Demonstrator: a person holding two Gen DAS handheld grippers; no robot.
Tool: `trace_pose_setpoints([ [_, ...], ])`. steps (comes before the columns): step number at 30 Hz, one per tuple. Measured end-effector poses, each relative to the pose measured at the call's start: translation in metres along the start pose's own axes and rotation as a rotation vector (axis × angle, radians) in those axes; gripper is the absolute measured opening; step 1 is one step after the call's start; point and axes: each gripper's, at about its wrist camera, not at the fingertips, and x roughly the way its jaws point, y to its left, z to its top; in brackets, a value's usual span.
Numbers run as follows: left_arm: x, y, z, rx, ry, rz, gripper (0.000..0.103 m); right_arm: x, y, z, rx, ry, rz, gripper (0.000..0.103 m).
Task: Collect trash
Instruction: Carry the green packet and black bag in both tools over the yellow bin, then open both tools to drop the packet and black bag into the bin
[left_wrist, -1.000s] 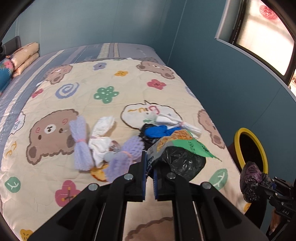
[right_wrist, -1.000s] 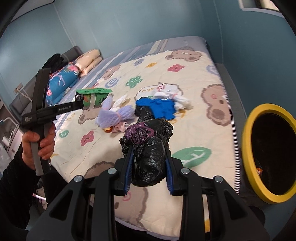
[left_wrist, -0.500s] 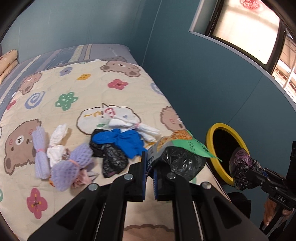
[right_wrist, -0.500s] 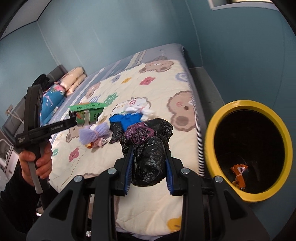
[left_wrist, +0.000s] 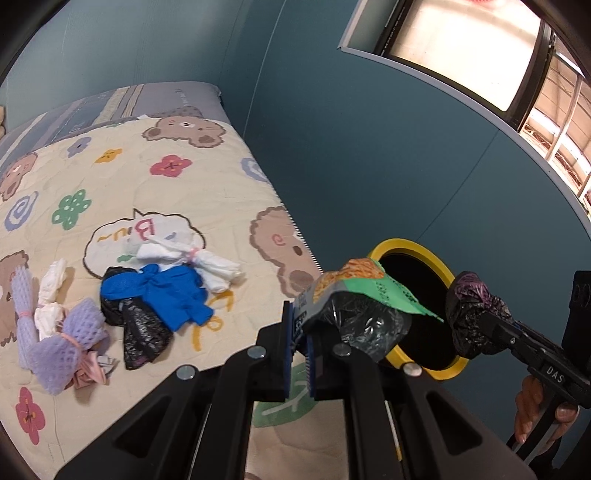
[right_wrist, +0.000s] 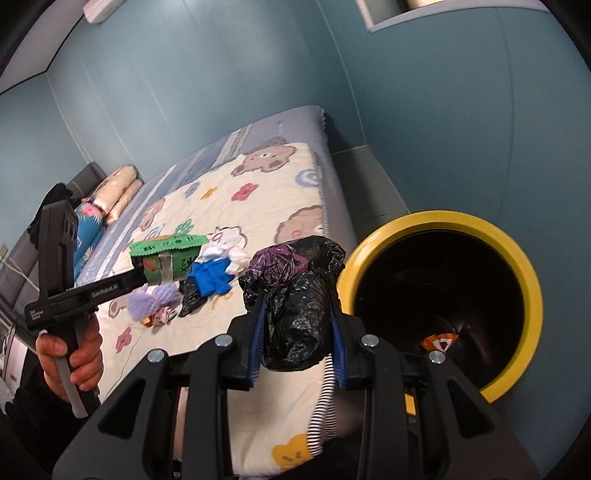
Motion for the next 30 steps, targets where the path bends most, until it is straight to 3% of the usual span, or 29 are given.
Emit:
trace_pose_setpoints([
  [14,0.042,-0.061,0.008,0.064,0.05,-0.071,0.005,-0.015,-0.064,0.011,0.126,-0.064,-0.063,0.029],
  [30,0.114,-0.128,0.019,0.152,0.134,-0.104,0.005,0.007,-0.118,0.021,0.241,-0.037,-0.124,0.03],
])
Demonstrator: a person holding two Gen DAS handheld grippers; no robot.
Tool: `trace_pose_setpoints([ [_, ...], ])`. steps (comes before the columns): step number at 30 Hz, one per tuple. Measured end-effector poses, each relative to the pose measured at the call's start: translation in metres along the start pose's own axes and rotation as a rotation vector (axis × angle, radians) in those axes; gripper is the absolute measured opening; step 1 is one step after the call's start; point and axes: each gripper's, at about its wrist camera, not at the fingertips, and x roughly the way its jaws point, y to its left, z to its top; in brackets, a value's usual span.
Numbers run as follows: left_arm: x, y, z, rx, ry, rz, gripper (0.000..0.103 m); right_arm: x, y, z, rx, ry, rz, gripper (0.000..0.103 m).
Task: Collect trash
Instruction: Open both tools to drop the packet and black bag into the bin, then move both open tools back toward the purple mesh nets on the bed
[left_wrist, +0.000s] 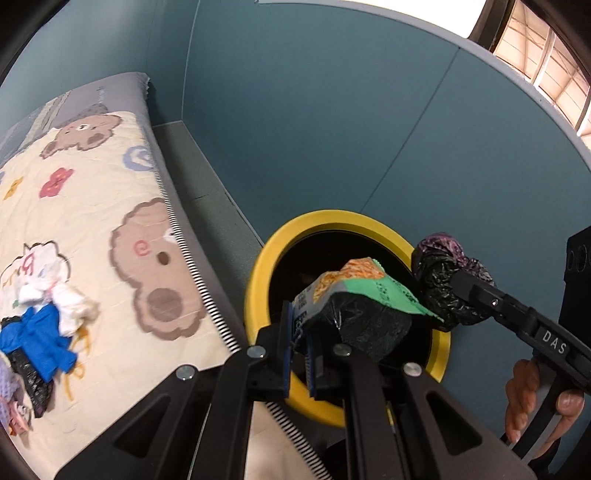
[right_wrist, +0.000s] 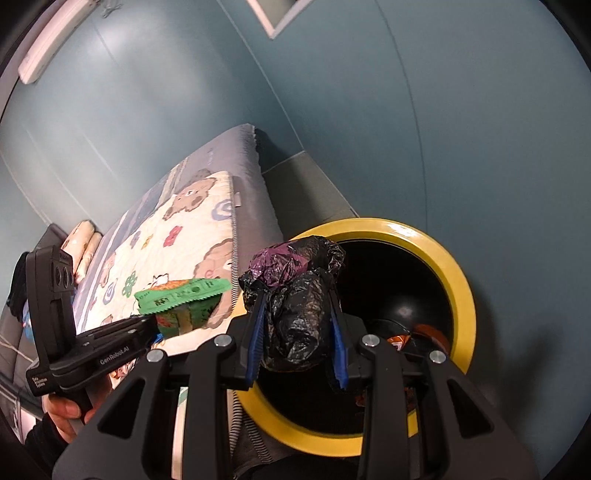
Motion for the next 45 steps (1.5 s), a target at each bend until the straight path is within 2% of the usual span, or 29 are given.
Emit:
trace_pose_setpoints([
  [8,0.02,-0.009,0.004,-0.029,0.029,-0.041,0.007,0.012,-0.015,0.003,0.041,0.012,-0.027,0.034],
  [10,0.023,-0.007,0.006,-0.038,0.035,-0.048,0.016,0.008,-0.018,0.003,0.047,0.009,-0.027,0.035],
  [12,0.023,-0.006,0.006,-0.044,0.031,-0.051,0.031,0.006,-0.019,0.003,0.051,0.005,-0.032,0.036],
  [17,0.015,-0.008,0.007,-0.048,0.006,-0.05,0.049,-0.001,-0.021,0.003,0.064,-0.017,-0.042,0.047],
  [19,0.01,-0.008,0.007,-0.043,-0.005,-0.047,0.053,-0.004,-0.022,0.002,0.07,-0.024,-0.049,0.051],
  [21,0.003,-0.007,0.006,-0.043,-0.023,-0.032,0.065,-0.006,-0.023,0.002,0.077,-0.026,-0.048,0.052],
  [26,-0.014,0.005,0.001,-0.047,-0.062,0.005,0.074,-0.01,-0.016,-0.003,0.069,-0.022,-0.034,0.056],
  [28,-0.02,0.012,0.0,-0.057,-0.066,0.012,0.076,-0.011,-0.013,-0.004,0.06,-0.02,-0.02,0.061],
  [35,-0.048,0.046,-0.009,-0.105,-0.109,0.072,0.086,-0.01,0.018,-0.012,-0.007,-0.004,0.028,0.063],
  [45,-0.094,0.108,-0.026,-0.195,-0.162,0.159,0.087,0.0,0.086,-0.023,-0.113,0.019,0.097,0.066],
])
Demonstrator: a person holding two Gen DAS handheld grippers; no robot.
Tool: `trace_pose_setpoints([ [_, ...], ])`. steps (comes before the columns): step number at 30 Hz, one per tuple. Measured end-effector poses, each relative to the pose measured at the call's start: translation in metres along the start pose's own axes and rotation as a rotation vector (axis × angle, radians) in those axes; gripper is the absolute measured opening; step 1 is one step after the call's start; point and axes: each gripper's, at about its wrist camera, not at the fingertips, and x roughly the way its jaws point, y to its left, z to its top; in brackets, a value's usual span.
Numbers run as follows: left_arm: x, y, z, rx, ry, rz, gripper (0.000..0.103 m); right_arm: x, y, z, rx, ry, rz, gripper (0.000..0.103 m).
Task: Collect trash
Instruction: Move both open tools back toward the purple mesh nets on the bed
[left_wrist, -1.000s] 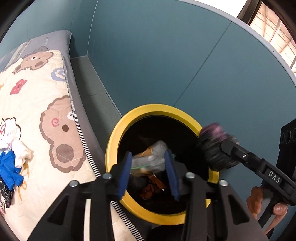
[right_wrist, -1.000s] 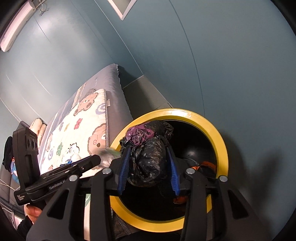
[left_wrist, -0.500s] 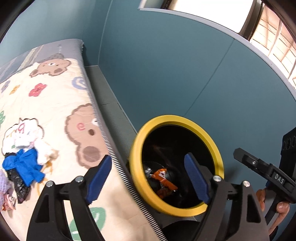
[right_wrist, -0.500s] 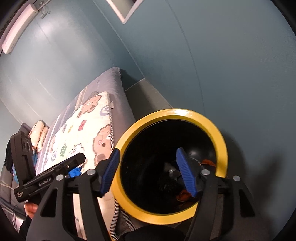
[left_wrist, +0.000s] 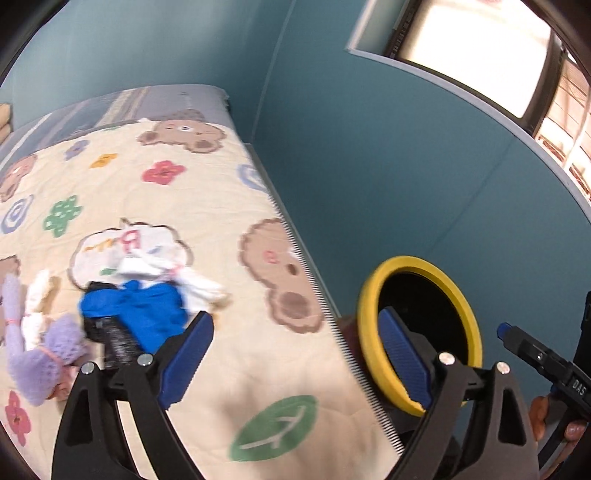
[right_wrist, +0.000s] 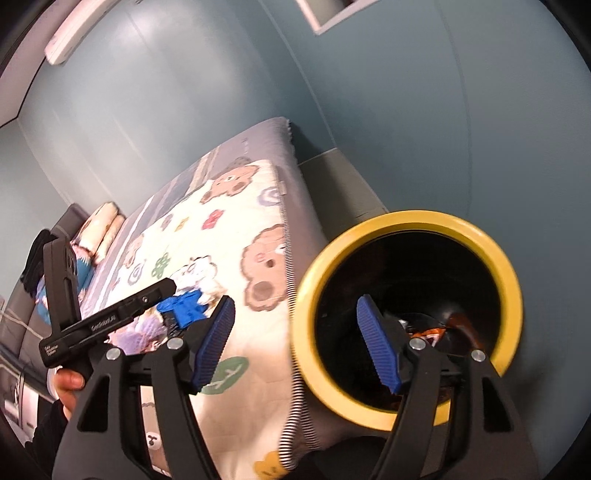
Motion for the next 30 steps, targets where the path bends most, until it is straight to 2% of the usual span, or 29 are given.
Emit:
trace_pose_setpoints([
  [12,-0.043,0.091,-0.003,-0.102,-0.058,0.121,0.088,0.024,0.077,-0.01,-0.114,0.052,0.063,0.066],
  [30,-0.082,0.235,-0.024,-0.284,-0.069,0.312,0.088,0.093,0.183,-0.023,-0.284,0.163,0.108,0.066],
])
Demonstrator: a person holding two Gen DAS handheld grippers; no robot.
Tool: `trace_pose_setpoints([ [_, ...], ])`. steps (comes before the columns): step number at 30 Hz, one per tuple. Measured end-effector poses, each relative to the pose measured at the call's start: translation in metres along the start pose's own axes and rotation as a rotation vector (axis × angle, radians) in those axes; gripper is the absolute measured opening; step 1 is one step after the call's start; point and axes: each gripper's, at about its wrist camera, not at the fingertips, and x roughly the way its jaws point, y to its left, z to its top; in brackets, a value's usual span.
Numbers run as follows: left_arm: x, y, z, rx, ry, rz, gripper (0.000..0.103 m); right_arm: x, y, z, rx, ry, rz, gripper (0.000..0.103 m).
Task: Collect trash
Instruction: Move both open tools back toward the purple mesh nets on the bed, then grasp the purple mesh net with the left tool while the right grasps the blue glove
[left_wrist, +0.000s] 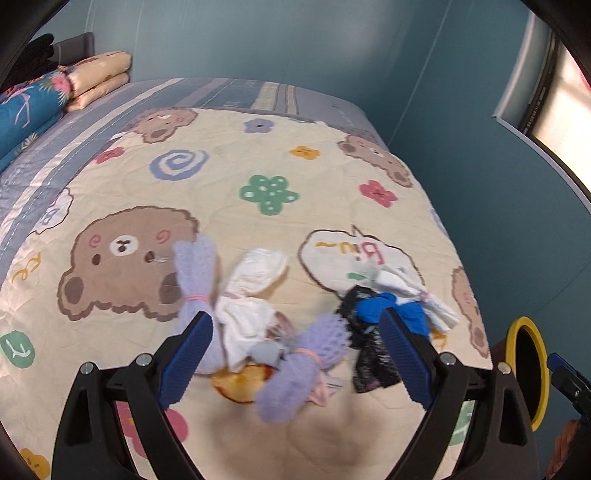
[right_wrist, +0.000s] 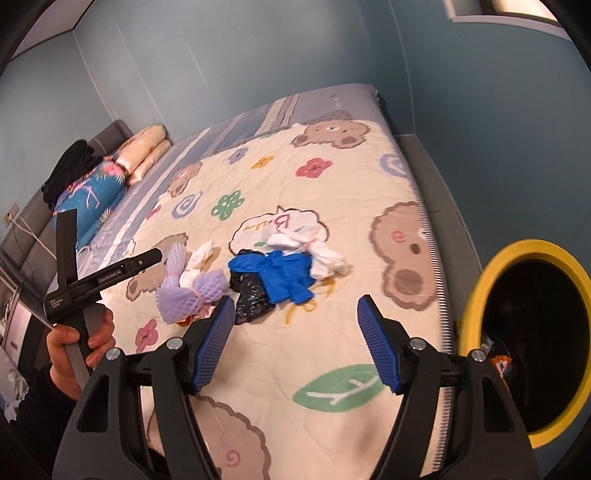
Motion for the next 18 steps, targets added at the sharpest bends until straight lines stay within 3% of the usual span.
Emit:
trace_pose_setpoints([
  [9,0.019,0.053,0.005,-0.07,0.016,0.057,0.088,0.058,0.03,0.009,-0.073,0.07,-0.015,0.066],
  [18,0.052,0.093,0.002,-0.162,0.063,0.056,0.088,0.126,0.037,0.018,-0.065,0.156,-0.025,0.066],
])
